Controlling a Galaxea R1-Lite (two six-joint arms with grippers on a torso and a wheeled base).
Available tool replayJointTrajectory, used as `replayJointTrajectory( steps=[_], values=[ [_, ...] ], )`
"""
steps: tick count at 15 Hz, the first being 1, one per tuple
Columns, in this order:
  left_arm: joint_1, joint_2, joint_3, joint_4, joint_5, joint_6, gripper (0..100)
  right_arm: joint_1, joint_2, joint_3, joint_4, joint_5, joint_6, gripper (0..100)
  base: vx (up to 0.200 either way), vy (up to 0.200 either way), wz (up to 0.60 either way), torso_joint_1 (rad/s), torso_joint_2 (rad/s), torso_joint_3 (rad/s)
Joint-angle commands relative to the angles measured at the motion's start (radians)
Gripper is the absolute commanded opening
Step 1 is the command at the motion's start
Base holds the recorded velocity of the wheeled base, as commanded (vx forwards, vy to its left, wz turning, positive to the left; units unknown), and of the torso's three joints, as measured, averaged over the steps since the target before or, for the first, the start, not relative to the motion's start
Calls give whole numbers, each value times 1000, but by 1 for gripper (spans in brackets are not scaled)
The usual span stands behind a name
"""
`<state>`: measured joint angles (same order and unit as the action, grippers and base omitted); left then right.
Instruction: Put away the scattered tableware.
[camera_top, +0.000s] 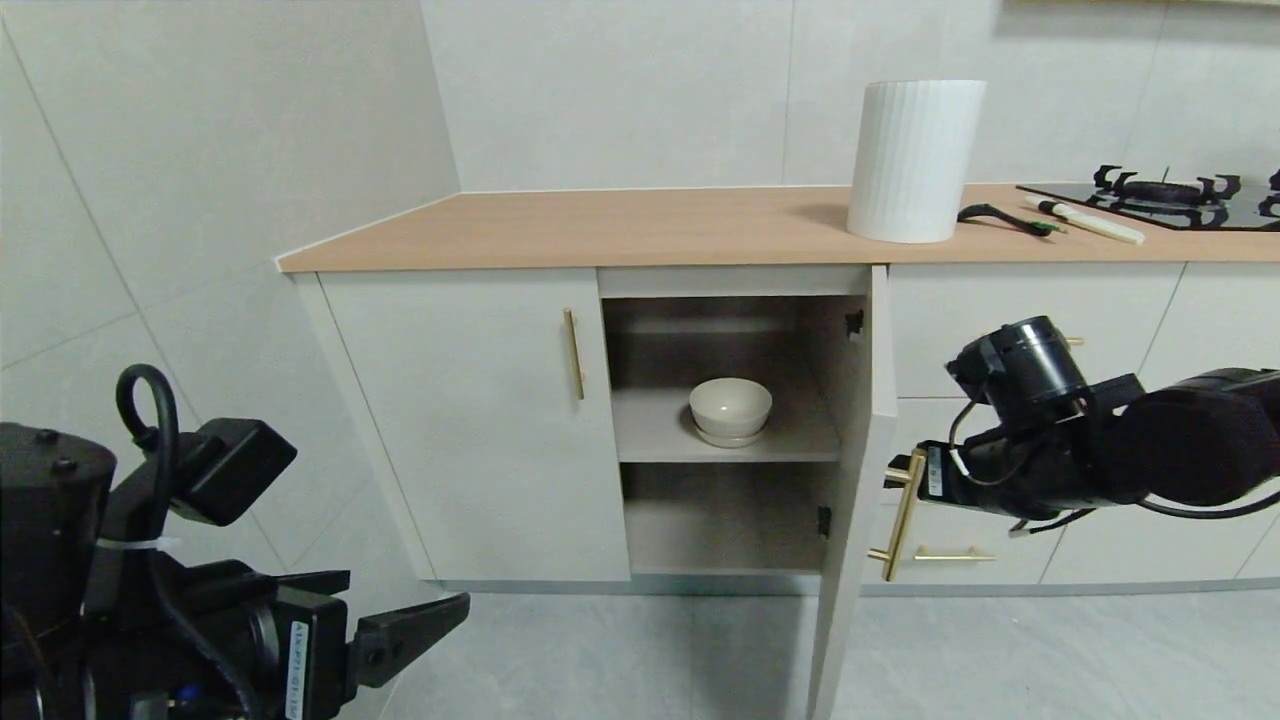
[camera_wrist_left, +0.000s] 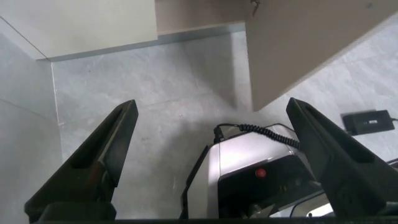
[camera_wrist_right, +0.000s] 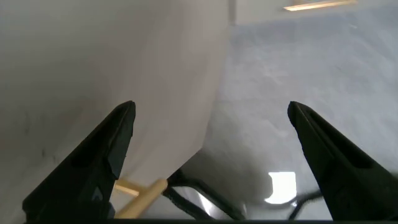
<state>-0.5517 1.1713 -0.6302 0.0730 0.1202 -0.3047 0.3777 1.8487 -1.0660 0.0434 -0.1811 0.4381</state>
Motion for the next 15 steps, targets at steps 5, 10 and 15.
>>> replayJointTrajectory(
  steps=[5,10,15],
  values=[
    [16,2,3,-22,6,1,100,69,179,-109,-33,32,14,100,0,0,0,0,0,0],
    [16,14,3,-24,13,4,100,76,219,-108,-175,38,102,100,0,0,0,0,0,0],
    [16,28,6,-33,49,6,100,92,280,-124,-281,52,179,100,0,0,0,0,0,0]
  ],
)
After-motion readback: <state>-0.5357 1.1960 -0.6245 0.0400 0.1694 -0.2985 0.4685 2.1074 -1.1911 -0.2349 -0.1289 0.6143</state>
